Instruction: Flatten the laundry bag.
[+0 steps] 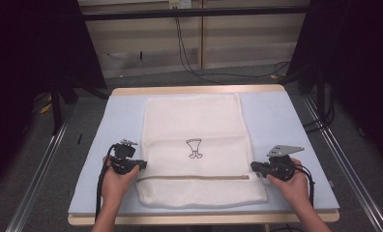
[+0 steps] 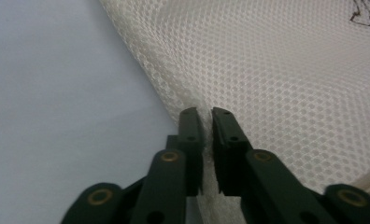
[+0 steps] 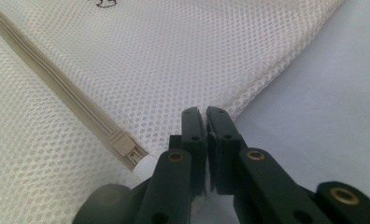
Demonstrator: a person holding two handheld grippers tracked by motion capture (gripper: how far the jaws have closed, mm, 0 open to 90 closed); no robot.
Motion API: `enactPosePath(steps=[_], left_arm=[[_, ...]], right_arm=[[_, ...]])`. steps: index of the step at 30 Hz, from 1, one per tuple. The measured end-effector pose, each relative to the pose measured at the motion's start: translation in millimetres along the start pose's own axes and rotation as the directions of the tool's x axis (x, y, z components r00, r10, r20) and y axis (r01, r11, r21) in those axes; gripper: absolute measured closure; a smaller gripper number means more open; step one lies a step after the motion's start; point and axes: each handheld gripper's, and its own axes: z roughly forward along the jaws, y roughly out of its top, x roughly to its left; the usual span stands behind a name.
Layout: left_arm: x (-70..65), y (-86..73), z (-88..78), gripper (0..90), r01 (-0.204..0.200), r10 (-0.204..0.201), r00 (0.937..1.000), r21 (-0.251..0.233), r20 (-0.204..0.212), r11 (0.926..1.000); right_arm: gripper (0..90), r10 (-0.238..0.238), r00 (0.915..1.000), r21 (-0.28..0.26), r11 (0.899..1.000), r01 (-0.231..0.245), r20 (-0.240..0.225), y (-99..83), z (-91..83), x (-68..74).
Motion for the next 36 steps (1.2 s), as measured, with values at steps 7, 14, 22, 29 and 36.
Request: enactPosePath(steps=[7, 14, 22, 29, 36], left_arm=[[5.3, 11.6, -42.8, 86.9, 0.03, -0.024, 0.9986, -0.132, 0.047, 0.9908], [11.4, 9.5, -36.6, 73.6, 0.018, -0.018, 0.9998, -0.062, 0.004, 0.9979], [-9.0, 17.0, -26.0, 45.5, -0.013, 0.021, 0.9947, -0.079, 0.1, 0.9968], [-50.6, 25.6, -8.2, 41.9, -0.103, 0.115, 0.9714, -0.068, 0.208, 0.9924], [-79.3, 31.2, 2.9, 40.7, -0.165, 0.175, 0.9526, -0.062, 0.249, 0.9843]], right_arm=[[86.4, 0.033, 0.9972, -0.026, 0.999, -0.035, -0.066, 0.6, -3.0, 2.5], [85.1, 0.038, 0.9926, -0.033, 0.999, -0.042, -0.116, 1.5, -2.4, 10.8], [79.3, -0.036, 0.9959, -0.112, 0.993, 0.026, -0.083, 5.9, -8.6, 13.6], [88.5, -0.118, 0.9856, -0.089, 0.99, 0.107, -0.121, 2.8, -7.0, 18.2], [90.0, -0.176, 0.9753, -0.074, 0.983, 0.167, -0.133, -6.6, -8.2, 22.8]])
